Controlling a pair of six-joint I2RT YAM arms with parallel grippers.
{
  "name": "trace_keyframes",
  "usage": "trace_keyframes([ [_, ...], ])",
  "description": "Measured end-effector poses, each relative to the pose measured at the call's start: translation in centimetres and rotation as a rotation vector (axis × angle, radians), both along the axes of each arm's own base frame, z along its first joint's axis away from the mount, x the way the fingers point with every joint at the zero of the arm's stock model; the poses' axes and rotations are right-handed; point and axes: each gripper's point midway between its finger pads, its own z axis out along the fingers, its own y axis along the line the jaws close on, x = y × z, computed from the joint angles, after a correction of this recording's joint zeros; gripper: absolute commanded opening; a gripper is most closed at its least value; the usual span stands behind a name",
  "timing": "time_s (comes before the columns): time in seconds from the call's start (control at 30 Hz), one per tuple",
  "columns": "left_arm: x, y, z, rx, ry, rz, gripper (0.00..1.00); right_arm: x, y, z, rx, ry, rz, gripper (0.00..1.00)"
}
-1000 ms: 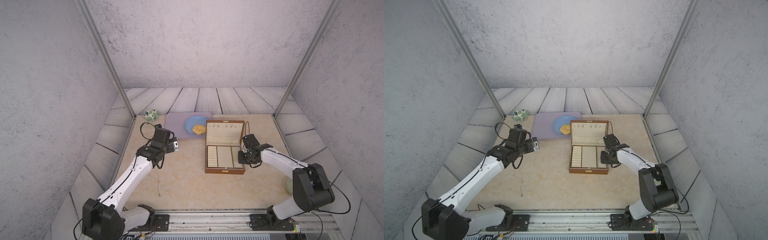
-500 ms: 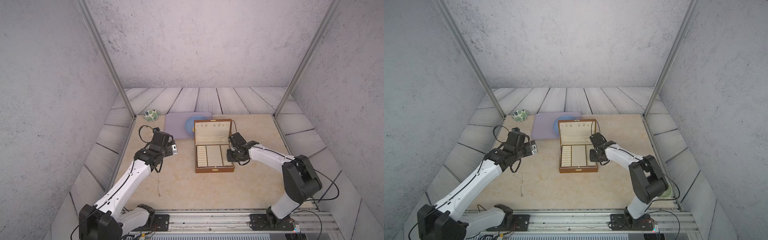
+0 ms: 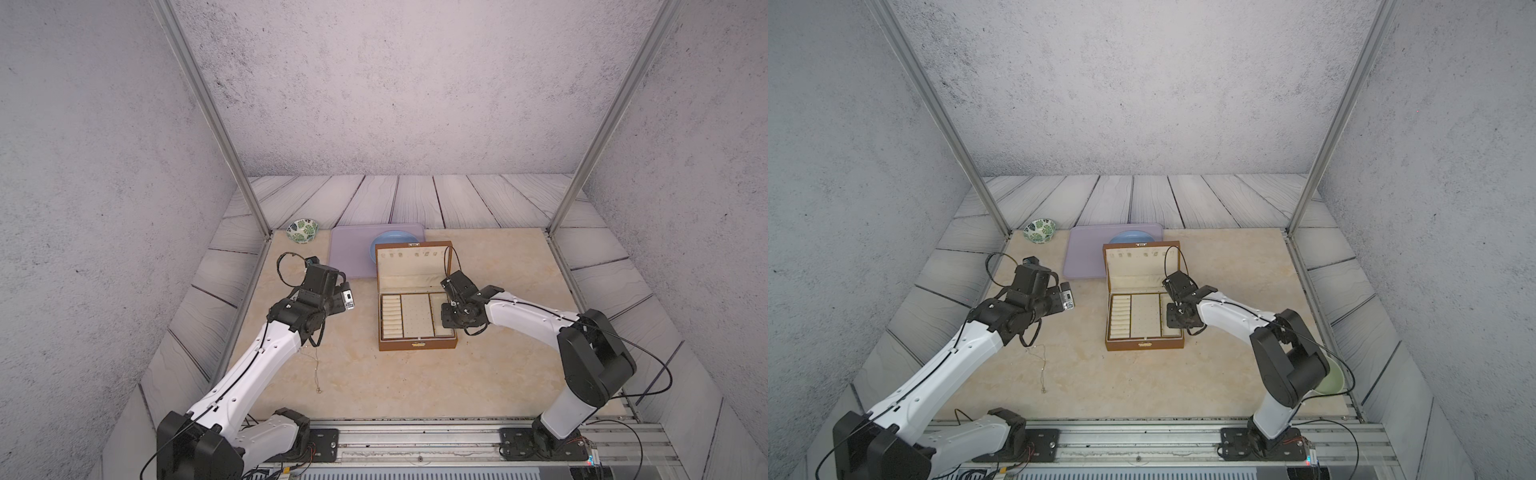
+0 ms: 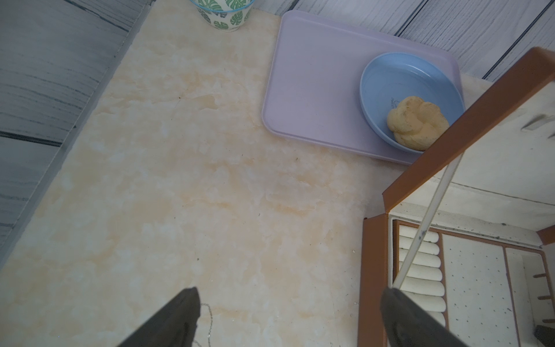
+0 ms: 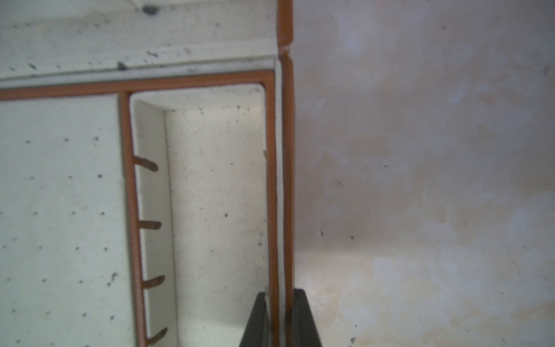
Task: Put jewelry chain into jewelry box
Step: Move the jewelry box to the center of the board.
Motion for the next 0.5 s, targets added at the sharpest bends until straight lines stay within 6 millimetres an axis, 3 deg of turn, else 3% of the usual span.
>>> trace_keyframes([
  [0.1,0.0,0.0,-0.1,0.000,0.001,0.001,0.99,0.0,0.0,0.0,-0.003,-0.001,-0.001,0.12],
  [0.27,-0.2,0.3,-0.2,0.002,0.008,0.023,0.98,0.5,-0.2,1.1,-0.018,-0.038,0.019,0.46],
  [0.5,-2.1,2.2,-1.9,0.029,0.104,0.111,0.99,2.0,0.1,9.3,0.054,-0.256,0.059,0.72],
])
